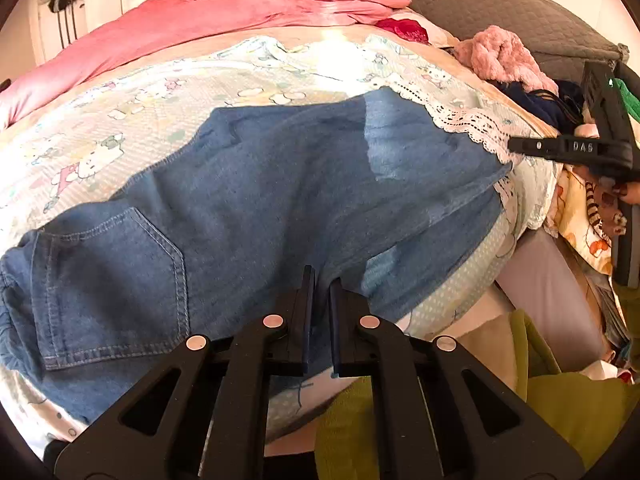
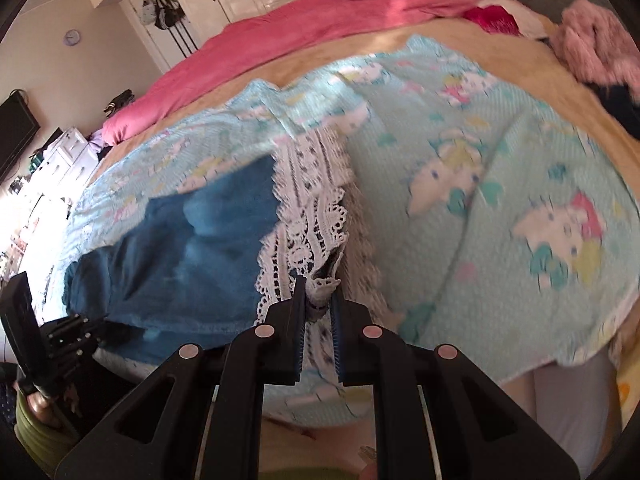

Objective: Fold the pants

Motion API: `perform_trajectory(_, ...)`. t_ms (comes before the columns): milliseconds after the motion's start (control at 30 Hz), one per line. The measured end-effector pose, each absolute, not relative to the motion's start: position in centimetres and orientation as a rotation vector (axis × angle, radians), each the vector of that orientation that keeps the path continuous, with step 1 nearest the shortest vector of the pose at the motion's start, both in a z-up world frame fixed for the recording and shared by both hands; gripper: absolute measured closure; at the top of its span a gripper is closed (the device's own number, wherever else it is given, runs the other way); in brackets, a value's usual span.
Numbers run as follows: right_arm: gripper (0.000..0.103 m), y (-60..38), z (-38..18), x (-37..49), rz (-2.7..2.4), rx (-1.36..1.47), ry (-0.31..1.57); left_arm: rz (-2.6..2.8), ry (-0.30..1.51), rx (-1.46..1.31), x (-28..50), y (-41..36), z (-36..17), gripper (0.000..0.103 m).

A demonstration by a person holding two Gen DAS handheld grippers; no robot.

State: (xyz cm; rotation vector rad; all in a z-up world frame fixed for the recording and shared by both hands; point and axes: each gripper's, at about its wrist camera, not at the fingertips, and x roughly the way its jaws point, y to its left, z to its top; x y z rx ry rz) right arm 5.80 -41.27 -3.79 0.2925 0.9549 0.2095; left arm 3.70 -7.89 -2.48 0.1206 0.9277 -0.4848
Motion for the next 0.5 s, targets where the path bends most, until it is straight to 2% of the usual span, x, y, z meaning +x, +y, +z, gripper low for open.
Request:
perform_trajectory(333, 0.091, -42.3, -6.7, 4.4, 0.182, 0.339, 1.023, -0.491, 0.947, 0.162, 3.0, -8.3, -3.0, 0.101)
perform_trajectory(433, 0.074, -42.3, -5.8, 4.2, 0.127, 0.266, 1.011, -0.488, 0.954, 0.177, 2.8, -8.6, -3.3, 0.101)
perform_trajectory(500, 0.073, -41.4, -3.9, 3.4, 0.091, 0.13, 0.934, -0.487, 0.954, 0.182, 2.7, -8.6, -3.4, 0.101)
